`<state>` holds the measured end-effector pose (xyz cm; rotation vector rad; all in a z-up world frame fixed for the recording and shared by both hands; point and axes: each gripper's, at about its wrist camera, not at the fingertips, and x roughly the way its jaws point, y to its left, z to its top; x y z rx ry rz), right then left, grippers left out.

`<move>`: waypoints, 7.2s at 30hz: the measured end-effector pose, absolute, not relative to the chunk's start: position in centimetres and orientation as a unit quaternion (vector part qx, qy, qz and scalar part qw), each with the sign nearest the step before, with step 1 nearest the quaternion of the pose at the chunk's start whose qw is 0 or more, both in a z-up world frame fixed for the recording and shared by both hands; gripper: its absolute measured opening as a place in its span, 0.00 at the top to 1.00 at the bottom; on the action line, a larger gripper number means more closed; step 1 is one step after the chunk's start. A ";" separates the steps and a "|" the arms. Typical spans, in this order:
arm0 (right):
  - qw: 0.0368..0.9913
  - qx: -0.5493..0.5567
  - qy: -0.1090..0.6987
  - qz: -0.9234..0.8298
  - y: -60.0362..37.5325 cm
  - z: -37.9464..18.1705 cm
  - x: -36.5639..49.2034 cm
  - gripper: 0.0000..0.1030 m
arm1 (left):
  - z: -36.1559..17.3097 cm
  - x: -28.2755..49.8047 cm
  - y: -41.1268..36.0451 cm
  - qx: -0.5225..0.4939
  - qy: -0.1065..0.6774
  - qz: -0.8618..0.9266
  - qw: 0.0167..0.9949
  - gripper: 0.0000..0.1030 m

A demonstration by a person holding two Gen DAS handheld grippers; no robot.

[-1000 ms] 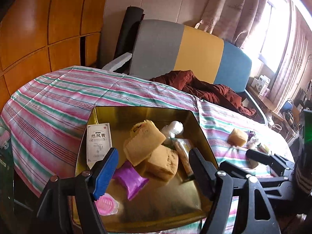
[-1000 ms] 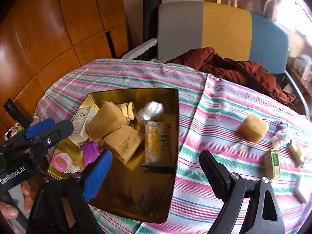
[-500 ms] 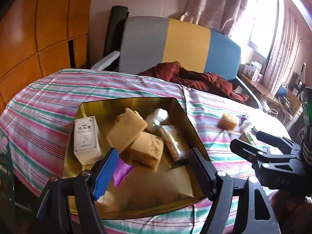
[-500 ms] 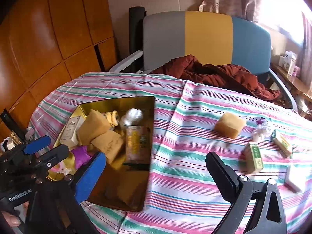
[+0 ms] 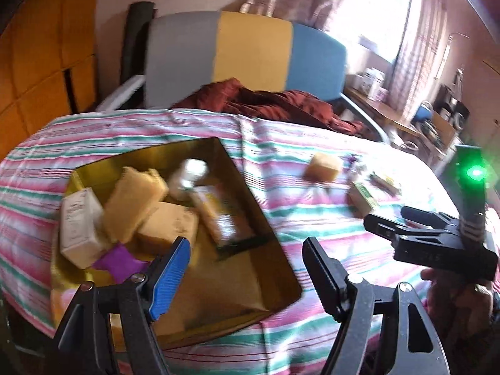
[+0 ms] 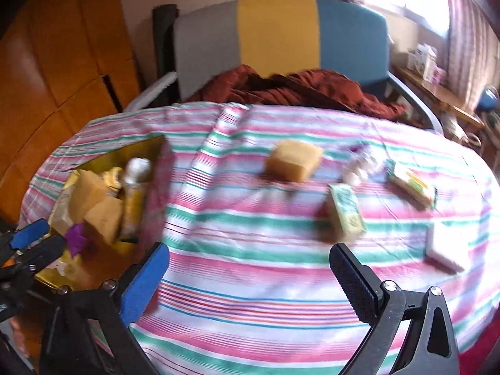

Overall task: Organize objects
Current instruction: 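Withdraw both open tools from the tray back toward the remaining items, then reach the left tool to the green-and-white box and close on it, then grasp the white melamine sponge with the right tool while the left holds the box, then carry box and white sponge over the gold tray and release both, then withdraw both open tools from the tray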

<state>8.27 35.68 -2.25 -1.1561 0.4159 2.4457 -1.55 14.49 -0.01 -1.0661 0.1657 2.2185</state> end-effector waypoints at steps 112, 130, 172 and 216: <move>0.239 -0.546 0.184 0.782 59.5 -11.9 10.4 0.14 | -11.3 1.1 33.5 -0.420 0.143 0.763 0.471 0.70; 0.245 -0.544 0.152 0.788 60.0 -11.7 11.4 0.22 | -10.6 1.7 34.5 -0.425 0.182 0.769 0.441 0.71; 0.087 -0.461 0.231 0.852 38.8 -3.0 5.2 0.19 | 0.0 0.7 15.0 -0.367 0.055 0.861 0.347 0.70; 0.069 -0.403 0.064 0.910 21.5 -0.5 0.8 0.00 | 0.3 -5.1 5.0 -0.361 0.011 0.915 0.180 0.52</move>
